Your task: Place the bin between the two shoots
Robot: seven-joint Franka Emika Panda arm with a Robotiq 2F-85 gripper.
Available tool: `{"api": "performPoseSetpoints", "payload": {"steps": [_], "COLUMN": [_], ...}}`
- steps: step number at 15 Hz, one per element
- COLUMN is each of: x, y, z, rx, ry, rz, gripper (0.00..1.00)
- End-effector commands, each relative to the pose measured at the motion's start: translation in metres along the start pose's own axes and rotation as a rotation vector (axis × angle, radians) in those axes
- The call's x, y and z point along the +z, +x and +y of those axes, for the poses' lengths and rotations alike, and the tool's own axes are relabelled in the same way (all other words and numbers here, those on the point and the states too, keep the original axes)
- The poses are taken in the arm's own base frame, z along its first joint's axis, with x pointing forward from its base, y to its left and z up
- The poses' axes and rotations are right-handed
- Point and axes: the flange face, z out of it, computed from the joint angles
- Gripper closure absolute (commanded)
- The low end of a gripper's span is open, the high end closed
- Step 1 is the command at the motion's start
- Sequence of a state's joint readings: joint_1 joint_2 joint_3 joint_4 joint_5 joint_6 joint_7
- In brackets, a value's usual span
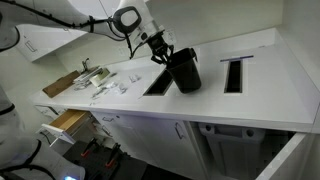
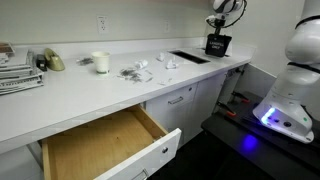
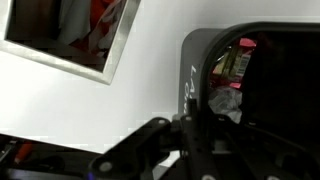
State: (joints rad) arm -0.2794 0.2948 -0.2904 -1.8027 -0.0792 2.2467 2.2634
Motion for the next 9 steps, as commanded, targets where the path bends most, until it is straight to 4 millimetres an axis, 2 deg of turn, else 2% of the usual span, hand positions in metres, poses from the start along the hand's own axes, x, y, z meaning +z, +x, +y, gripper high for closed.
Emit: {"api": "performPoseSetpoints", "payload": {"steps": [1, 6, 7, 8, 9], "x": [-0.0028, 0.0027, 0.0037, 0.0047, 0.0053], "y": [-0.0054, -0.0069, -0.0069, -0.0069, -0.0067], "z": [-0.0063, -0.0069, -0.0073, -0.0072, -0.0075], "rx": [-0.003, -0.01, -0.006, -0.008, -0.008], "ry": [-0.03, -0.066, -0.07, -0.074, -0.075], "rz": [0.039, 0.058, 0.06, 0.062, 0.062], "gripper": [0.98, 0.97, 0.68, 0.67, 0.6]}}
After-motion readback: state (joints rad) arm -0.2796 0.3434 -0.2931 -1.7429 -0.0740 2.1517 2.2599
